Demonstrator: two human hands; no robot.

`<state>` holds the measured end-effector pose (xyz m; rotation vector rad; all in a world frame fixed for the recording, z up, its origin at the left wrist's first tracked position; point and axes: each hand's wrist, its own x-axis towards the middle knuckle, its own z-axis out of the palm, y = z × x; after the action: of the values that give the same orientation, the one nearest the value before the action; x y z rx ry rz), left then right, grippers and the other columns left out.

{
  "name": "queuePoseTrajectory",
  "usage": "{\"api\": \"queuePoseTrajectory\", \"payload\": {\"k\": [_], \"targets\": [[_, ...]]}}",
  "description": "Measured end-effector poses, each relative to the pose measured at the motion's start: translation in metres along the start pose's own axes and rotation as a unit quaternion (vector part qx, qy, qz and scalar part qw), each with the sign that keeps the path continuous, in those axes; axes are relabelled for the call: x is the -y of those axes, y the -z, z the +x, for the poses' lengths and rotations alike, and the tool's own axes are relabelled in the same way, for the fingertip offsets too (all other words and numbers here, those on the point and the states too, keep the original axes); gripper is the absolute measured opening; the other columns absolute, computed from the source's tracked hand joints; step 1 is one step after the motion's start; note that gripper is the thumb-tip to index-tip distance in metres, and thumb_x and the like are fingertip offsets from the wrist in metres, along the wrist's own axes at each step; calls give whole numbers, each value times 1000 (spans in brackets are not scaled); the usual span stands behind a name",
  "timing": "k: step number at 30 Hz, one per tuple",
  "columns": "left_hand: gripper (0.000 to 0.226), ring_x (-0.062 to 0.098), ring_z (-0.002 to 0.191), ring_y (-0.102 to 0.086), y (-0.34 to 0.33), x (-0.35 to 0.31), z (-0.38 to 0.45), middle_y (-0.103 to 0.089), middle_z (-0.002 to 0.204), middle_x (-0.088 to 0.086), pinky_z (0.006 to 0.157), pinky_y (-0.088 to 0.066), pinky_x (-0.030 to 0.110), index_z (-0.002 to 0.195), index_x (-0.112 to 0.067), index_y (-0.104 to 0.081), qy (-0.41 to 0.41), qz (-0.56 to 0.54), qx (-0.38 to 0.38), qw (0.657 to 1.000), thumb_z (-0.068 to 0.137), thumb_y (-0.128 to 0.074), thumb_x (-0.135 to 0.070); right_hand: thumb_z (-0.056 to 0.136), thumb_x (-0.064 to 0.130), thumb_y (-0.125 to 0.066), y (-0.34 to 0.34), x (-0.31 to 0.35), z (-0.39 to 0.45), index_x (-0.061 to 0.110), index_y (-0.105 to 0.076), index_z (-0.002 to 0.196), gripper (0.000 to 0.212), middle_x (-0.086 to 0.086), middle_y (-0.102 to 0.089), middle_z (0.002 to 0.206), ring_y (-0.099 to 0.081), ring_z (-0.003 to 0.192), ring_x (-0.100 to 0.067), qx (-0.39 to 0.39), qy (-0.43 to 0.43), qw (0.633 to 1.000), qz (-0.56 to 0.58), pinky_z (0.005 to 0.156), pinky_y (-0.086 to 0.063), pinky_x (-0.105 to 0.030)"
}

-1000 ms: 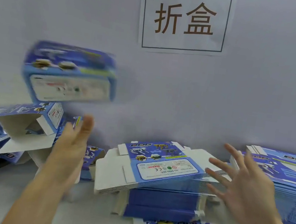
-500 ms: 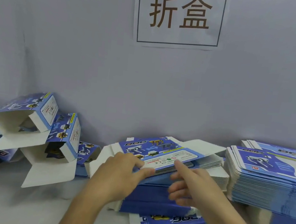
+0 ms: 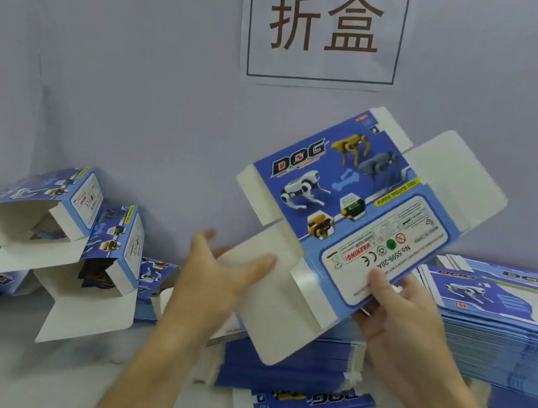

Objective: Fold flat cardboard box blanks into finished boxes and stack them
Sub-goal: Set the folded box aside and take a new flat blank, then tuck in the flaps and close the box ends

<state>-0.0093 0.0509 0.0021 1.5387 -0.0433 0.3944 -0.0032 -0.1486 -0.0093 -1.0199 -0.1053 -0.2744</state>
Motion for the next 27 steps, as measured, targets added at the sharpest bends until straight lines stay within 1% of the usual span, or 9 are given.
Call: {"api": "queuePoseTrajectory", "payload": {"k": [2, 4, 7, 10, 16, 21, 24, 26, 27], "targets": [[66, 23, 98, -72, 10, 1, 2, -73, 113, 4, 75, -60, 36, 129, -22, -60, 56, -117, 124, 984, 68, -82, -32, 101, 13, -53, 2, -3, 0, 12, -58, 113, 13, -8, -77, 102, -76, 89, -20, 18, -21, 999, -28, 65, -62, -32], [37, 21, 94, -74, 14, 1, 1, -77, 106, 2, 69, -59, 31, 116, -29, -70, 8, -87, 164, 983, 80, -74, -25, 96, 18, -63, 4, -5, -1, 19, -55, 117, 22, -5, -77, 105, -75, 92, -19, -2, -5, 990, -140, 75, -62, -39], [26, 12, 90, -74, 2, -1, -4, -77, 100, -11, 70, -60, 31, 104, -40, -73, -97, 20, 115, 988, 94, -66, -17, 60, 54, -83, 0, -1, -6, 33, -39, 140, 94, 31, -70, 102, -70, 91, -1, 34, 29, 957, -286, 88, -59, -41], [30, 7, 93, -73, -17, -6, -16, -75, 106, -18, 75, -61, 26, 113, -36, -72, -164, 50, 173, 970, 98, -62, -13, 42, 58, -85, -10, -4, -10, 45, 3, 156, 144, 57, -53, 78, -66, 83, 15, 107, 28, 956, -271, 65, -60, -21], [34, 6, 102, -70, -16, -7, -16, -72, 111, -23, 82, -60, 28, 116, -47, -70, -186, 72, 206, 958, 99, -62, -19, 57, 23, -92, -6, -7, -5, 44, -35, 144, 107, 7, -70, 119, -74, 98, -18, 111, 31, 981, -159, 67, -63, -39], [46, -4, 91, -66, -21, -1, -14, -70, 97, -30, 66, -52, 11, 104, -54, -64, -254, 137, 64, 955, 95, -64, -8, 87, -8, -62, 0, -16, 1, 45, -51, 114, 60, 5, -77, 98, -75, 90, -22, 98, 3, 988, -120, 67, -62, -43], [89, -4, 95, -65, -17, 8, -9, -66, 114, -27, 68, -54, 12, 137, -61, -29, -238, 153, -6, 959, 84, -75, -6, 82, -4, -62, 4, -14, 3, 28, -52, 130, 60, -3, -76, 103, -71, 84, -22, 96, -7, 989, -108, 67, -58, -39], [129, -2, 130, -47, -13, 11, -7, -26, 156, -29, 92, -52, 21, 141, -68, 9, -250, 202, 34, 946, 76, -85, -9, 84, -1, -66, 4, -14, 1, 38, -37, 147, 79, 3, -71, 113, -71, 96, -16, 78, 27, 981, -175, 68, -60, -31], [138, 0, 144, -30, -12, 10, -6, -3, 159, -35, 100, -44, 22, 140, -67, 20, -280, 244, 46, 927, 73, -88, -12, 84, 3, -69, 3, -14, 0, 43, -27, 152, 90, 6, -64, 124, -66, 108, -15, 65, 50, 971, -225, 74, -61, -31]]}}
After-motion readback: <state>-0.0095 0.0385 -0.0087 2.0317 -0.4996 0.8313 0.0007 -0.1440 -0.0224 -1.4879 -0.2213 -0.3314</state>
